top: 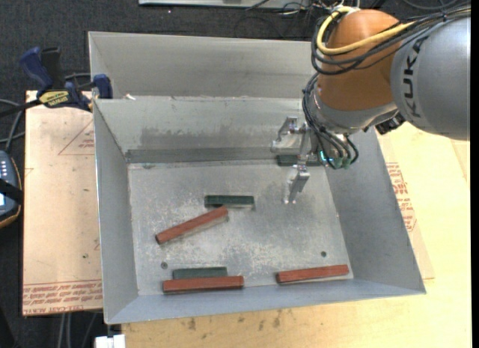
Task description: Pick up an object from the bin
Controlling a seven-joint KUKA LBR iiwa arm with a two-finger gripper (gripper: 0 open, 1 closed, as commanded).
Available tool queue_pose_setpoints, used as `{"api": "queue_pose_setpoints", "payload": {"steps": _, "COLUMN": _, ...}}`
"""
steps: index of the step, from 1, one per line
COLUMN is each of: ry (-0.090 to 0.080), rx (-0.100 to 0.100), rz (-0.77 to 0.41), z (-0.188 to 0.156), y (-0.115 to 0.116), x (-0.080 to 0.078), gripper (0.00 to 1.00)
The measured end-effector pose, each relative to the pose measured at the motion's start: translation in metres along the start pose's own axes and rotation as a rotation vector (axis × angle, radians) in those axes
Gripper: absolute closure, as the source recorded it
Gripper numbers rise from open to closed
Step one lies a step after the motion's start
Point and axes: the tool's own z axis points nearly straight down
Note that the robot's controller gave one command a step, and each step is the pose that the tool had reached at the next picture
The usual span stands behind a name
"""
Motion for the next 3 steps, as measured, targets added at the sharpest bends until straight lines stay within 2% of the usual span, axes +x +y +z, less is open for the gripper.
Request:
{"api": "queue_pose_setpoints", "payload": {"steps": 1, "ry": -0.008, "rx": 0.0, "rz": 0.036, "z": 0.048, "y": 0.01, "x": -0.004, "gripper": 0.0}}
{"api": "queue_pose_setpoints", "payload": {"steps": 2, "ry": -0.011, "rx": -0.002, "rz": -0.154, "z": 0.127, "y": 0.091, "x": 0.004, "gripper": 1.0}}
{"api": "queue_pose_setpoints", "payload": {"steps": 3, "ry": -0.011, "rx": -0.002, "rz": -0.153, "z": 0.127, "y": 0.091, "x": 0.004, "gripper": 1.0}}
